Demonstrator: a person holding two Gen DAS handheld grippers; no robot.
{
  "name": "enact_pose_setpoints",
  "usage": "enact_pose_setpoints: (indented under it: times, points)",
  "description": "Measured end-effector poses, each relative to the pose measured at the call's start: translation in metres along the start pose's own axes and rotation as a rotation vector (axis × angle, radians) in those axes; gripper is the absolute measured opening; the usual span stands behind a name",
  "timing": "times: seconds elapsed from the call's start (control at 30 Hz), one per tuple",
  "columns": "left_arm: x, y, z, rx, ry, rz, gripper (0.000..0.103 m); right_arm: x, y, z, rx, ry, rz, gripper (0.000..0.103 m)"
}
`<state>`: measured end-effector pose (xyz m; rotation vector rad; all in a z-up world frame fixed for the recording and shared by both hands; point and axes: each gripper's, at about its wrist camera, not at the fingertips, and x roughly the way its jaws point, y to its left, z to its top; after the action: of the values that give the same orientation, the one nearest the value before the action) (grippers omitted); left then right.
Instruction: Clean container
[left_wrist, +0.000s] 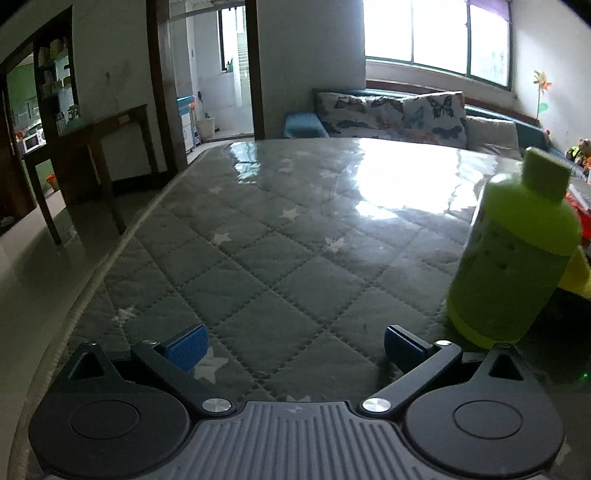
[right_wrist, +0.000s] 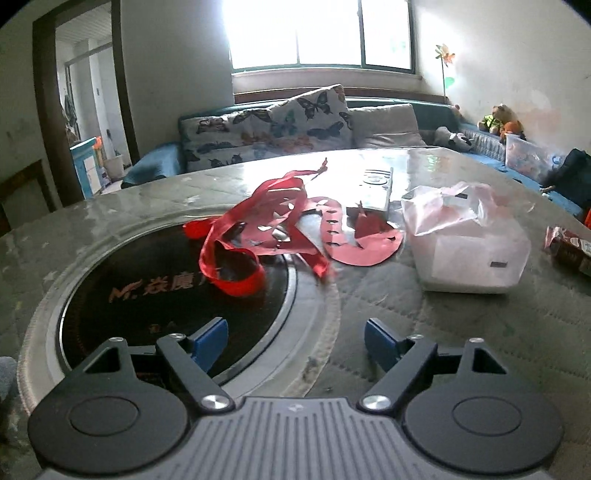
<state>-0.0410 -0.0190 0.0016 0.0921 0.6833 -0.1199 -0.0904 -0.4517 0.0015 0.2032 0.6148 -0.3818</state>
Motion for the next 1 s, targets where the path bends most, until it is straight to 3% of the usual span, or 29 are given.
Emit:
enact_pose_setpoints:
  times: [0.47, 0.57, 1.0]
  points:
    - [0.015, 0.003, 0.007, -0.043, 0.003, -0.008, 0.103, 0.027, 0.003, 0.003, -0.039, 0.026, -0.057, 0.092]
    - [0.016, 0.005, 0.008, -0.047, 0.002, -0.004, 0.103, 0.028, 0.006, 0.003, -0.047, 0.040, -0.066, 0.101]
    - [0.017, 0.002, 0.007, -0.048, -0.002, -0.001, 0.103, 0.036, -0.002, 0.011, -0.051, 0.054, -0.074, 0.103]
